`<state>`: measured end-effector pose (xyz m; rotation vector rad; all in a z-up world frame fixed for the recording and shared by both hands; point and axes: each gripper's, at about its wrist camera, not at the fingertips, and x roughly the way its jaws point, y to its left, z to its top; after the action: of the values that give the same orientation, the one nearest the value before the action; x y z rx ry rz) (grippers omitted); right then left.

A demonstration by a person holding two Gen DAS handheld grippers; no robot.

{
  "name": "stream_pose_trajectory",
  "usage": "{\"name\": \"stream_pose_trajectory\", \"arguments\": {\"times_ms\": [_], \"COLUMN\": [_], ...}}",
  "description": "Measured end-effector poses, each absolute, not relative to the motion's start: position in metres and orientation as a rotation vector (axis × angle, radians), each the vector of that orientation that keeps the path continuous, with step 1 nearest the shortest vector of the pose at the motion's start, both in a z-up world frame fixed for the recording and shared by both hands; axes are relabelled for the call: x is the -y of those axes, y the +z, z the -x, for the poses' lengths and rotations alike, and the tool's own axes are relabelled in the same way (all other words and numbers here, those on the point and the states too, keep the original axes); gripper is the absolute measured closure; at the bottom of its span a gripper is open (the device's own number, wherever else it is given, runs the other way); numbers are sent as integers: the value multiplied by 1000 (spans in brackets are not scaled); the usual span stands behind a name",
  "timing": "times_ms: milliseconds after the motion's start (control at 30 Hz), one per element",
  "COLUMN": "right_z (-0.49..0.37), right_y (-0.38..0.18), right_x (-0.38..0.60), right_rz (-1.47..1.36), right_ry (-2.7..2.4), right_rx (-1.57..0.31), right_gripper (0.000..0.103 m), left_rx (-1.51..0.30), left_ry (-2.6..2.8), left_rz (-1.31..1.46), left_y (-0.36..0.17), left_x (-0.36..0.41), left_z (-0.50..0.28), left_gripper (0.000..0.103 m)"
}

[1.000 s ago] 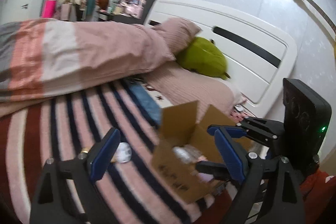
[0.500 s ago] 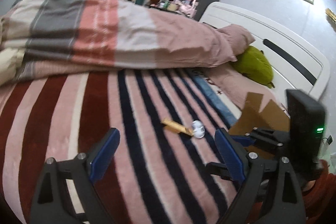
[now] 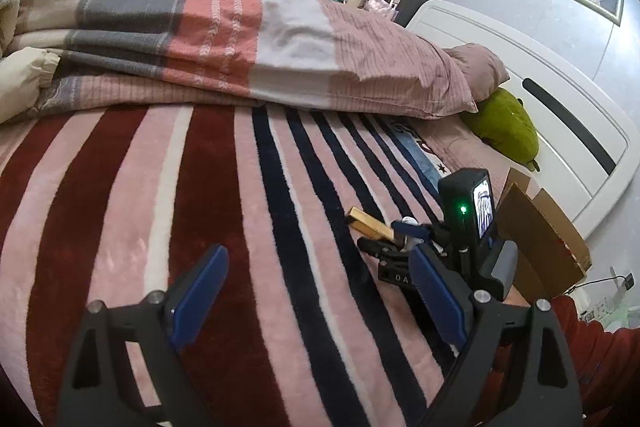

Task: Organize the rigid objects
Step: 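Reach down and grasp the gold bar-shaped box with the right gripper, then carry the gold box into the cardboard box and release it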

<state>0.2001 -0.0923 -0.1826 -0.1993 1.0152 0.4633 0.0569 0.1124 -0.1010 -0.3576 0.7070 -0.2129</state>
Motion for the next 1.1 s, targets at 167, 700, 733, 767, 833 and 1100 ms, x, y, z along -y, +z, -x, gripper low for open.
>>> {"name": "stream_pose_trajectory", "arguments": {"times_ms": [167,700,733,767,833,1100], "right_z": [-203,-121,-112,-102,-90,-68], "right_y": [-182,-89,-77,-63,-43,-2], "right_x": [97,80,83,87,95,168], "right_rz": [205,105,95,88,76,35], "right_ry": [471,772,797,822,850,821], "right_rx": [-1030,-878,-855,-826,-786,-691], "right_gripper": [77,90,90,90,90,90], "left_rx": [-703,-697,-687,-675,-654,-612], "left_ry": [-207,-261,-274,-292,-320,-435], "left_rz": [350,365,366,367,368,336], "left_y": [-97,-71,-66,-60,-49,-9], "left_x": [-110,-87,-82,-76,-64,7], "left_z": [-57,-51,-50,-48,-47,-60], "left_gripper": [13,13,13,13,13,51]}}
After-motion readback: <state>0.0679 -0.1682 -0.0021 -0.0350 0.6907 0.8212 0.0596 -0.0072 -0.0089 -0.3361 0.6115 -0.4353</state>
